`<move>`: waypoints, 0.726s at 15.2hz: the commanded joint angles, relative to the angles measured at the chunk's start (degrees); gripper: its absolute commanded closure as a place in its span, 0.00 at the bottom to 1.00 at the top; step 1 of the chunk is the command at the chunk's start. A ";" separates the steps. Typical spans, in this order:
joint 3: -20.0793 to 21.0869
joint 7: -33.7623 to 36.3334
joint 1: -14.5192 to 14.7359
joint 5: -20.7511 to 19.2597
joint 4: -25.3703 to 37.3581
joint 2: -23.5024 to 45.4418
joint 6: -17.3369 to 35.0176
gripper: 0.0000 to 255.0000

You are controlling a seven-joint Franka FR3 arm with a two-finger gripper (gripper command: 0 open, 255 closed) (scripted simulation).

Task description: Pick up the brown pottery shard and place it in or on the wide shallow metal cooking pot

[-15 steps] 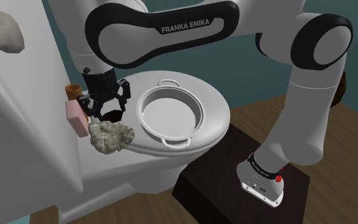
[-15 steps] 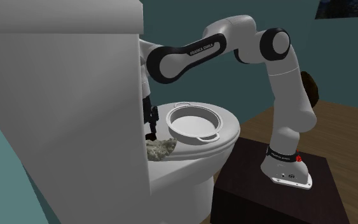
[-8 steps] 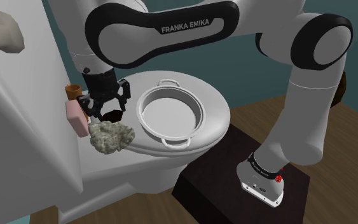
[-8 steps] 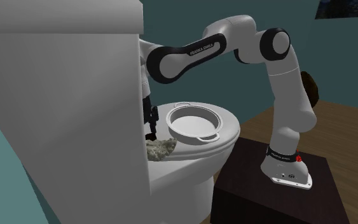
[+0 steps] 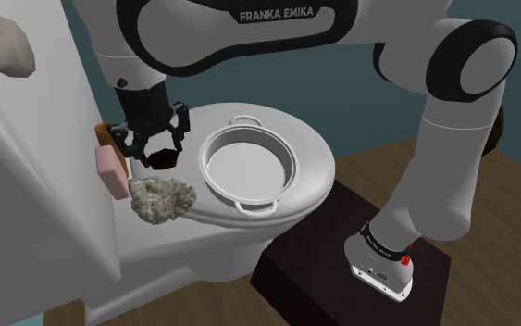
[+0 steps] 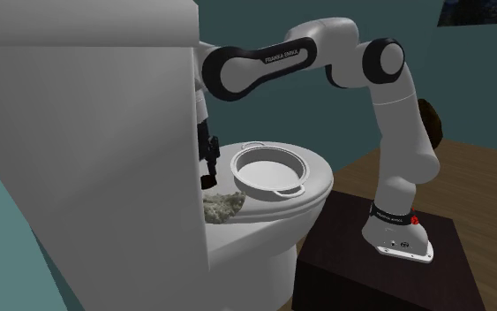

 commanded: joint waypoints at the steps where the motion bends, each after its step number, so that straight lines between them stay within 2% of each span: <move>1: 0.06 -0.07 0.24 0.03 1.66 0.03 -1.64 1.00; 11: 0.18 -0.48 1.81 -0.38 11.05 1.10 -9.92 1.00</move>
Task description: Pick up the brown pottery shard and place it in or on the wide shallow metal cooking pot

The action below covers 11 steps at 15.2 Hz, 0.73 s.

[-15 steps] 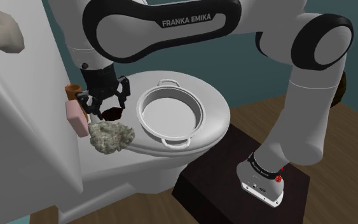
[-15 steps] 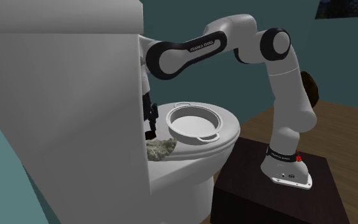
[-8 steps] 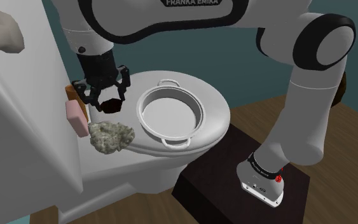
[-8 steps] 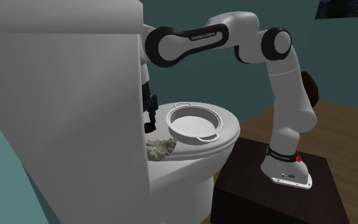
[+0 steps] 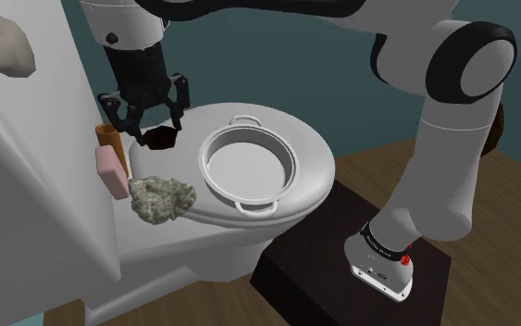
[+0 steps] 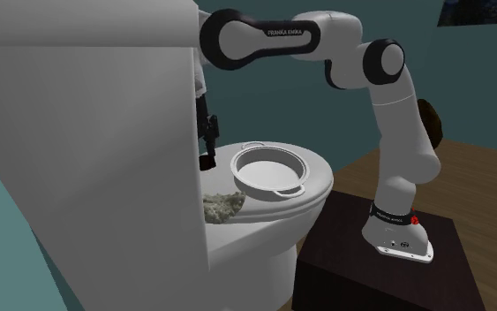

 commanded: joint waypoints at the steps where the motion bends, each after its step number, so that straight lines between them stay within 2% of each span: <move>1: -0.04 -0.14 0.44 -0.25 2.42 0.56 -1.90 1.00; 11: -0.37 -0.48 4.11 -2.33 16.87 4.64 -12.26 1.00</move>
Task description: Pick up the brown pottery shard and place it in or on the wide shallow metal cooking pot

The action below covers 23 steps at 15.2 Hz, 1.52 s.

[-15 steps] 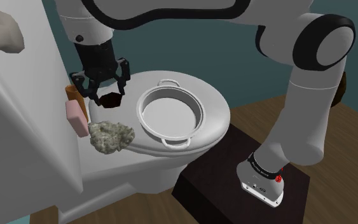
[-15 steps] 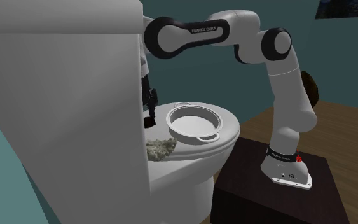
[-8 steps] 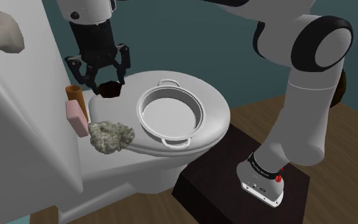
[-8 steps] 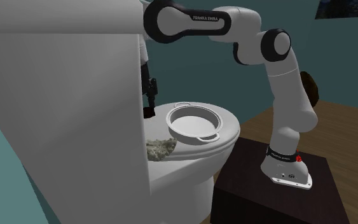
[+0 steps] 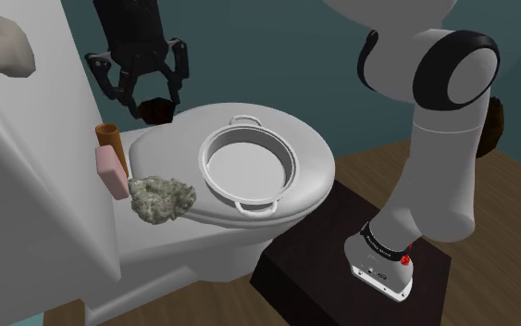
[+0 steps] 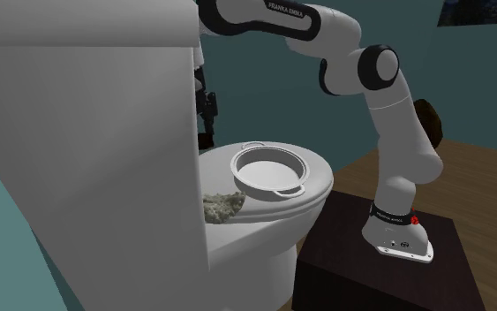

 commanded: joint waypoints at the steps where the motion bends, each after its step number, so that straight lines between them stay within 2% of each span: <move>1: -0.11 -0.08 0.82 -0.48 2.81 0.92 -1.91 1.00; 3: 0.94 -0.69 -3.94 3.11 -9.03 -7.02 2.39 1.00; 5: 1.31 -2.10 -7.46 6.41 -18.01 -13.86 5.32 1.00; 10: -0.09 -7.41 -12.60 13.91 -34.97 -29.22 9.38 1.00; 15: -3.67 -13.20 -13.86 19.33 -47.67 -42.80 10.18 1.00; 23: -3.64 -13.36 -13.45 19.82 -54.82 -43.83 16.37 1.00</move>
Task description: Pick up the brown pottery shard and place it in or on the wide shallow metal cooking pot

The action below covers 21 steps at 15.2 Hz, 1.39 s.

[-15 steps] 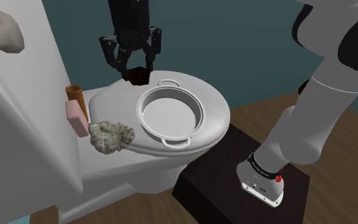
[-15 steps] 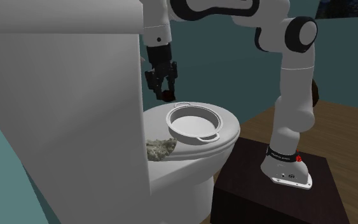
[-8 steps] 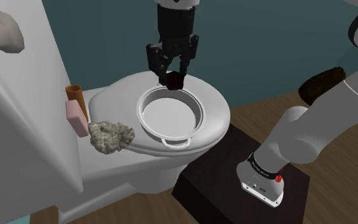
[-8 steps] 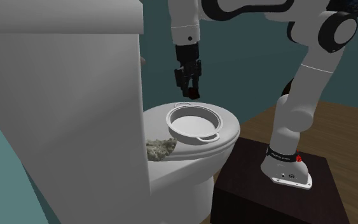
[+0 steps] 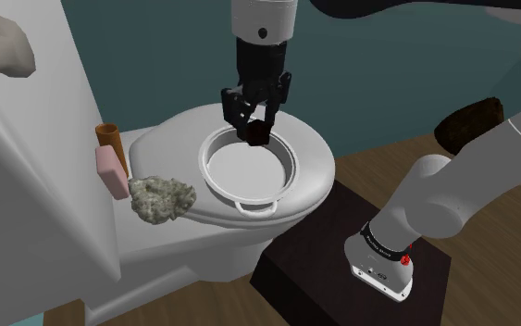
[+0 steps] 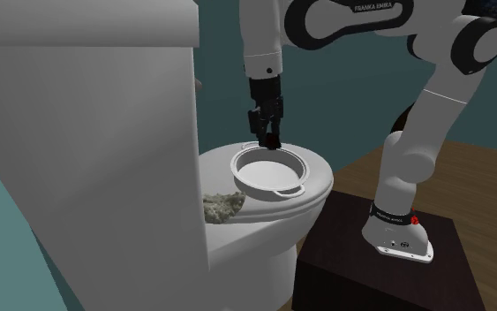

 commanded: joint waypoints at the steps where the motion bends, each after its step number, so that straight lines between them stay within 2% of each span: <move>1: 0.07 -0.02 0.08 0.13 -1.87 -0.22 1.70 1.00; 7: 0.36 0.04 0.25 0.33 -6.44 -0.33 6.16 1.00; 14: 0.36 0.04 0.25 0.33 -6.44 -0.33 6.16 1.00; 15: 0.36 0.04 0.25 0.33 -6.44 -0.33 6.16 0.00; 20: 0.36 0.04 0.25 0.33 -6.44 -0.33 6.16 0.00; 21: 0.34 0.17 0.18 0.16 -4.25 -0.02 4.26 0.00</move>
